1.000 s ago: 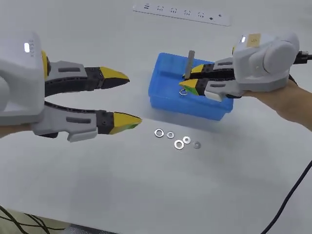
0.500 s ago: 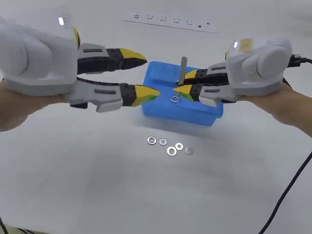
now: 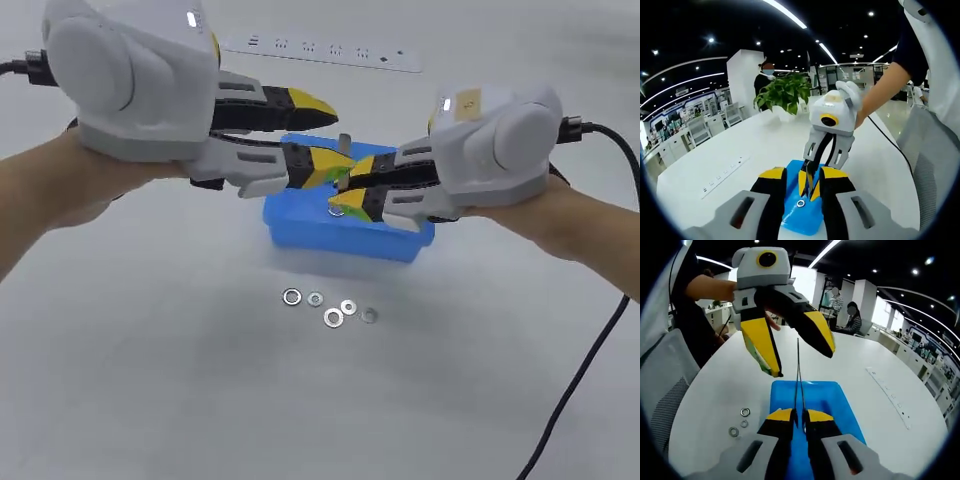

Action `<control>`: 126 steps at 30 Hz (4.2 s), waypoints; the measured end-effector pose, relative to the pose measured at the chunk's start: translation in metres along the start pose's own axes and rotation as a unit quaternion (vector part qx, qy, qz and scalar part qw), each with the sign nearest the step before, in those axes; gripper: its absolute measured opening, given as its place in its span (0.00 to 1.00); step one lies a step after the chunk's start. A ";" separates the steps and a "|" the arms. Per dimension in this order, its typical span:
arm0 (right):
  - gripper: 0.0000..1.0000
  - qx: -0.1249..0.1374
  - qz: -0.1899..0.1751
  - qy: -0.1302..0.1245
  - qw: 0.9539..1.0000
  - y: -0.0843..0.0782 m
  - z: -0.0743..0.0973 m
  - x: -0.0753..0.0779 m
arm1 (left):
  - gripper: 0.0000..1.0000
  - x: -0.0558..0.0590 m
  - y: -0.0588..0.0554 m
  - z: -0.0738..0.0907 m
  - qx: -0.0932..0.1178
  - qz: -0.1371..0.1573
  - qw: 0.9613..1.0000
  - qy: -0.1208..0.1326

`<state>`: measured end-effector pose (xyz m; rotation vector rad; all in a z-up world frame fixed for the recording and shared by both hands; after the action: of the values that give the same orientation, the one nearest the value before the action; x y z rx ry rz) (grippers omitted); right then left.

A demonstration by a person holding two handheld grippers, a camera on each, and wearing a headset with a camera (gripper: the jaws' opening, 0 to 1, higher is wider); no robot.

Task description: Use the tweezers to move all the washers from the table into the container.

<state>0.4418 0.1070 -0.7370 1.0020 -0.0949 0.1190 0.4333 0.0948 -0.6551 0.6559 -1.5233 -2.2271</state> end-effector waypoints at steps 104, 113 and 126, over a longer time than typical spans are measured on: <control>0.83 -0.026 -0.086 -0.096 0.991 -0.039 0.098 -0.080 | 0.05 0.069 0.030 0.047 0.004 -0.057 0.995 -0.081; 0.94 -0.028 -0.145 -0.099 0.984 -0.065 0.098 -0.099 | 0.05 0.105 0.005 0.040 -0.021 -0.051 0.991 -0.120; 1.00 -0.009 -0.183 -0.072 0.980 -0.066 0.087 -0.120 | 0.05 0.108 -0.020 0.039 -0.001 -0.034 0.992 -0.117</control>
<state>0.3304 -0.0085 -0.7620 0.9948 -0.0420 -0.2920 0.3219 0.0737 -0.6802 0.4649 -1.6286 -2.4295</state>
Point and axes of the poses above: the centre of the closed fingertips' face, and the gripper's own axes: z roughly backward along the fingers, x roughly to its right, y roughly out of its top, the point moved 1 cm from there along z, roughly backward along the fingers, and after that the axes turned 2 degrees about y, right-handed, at the moved point
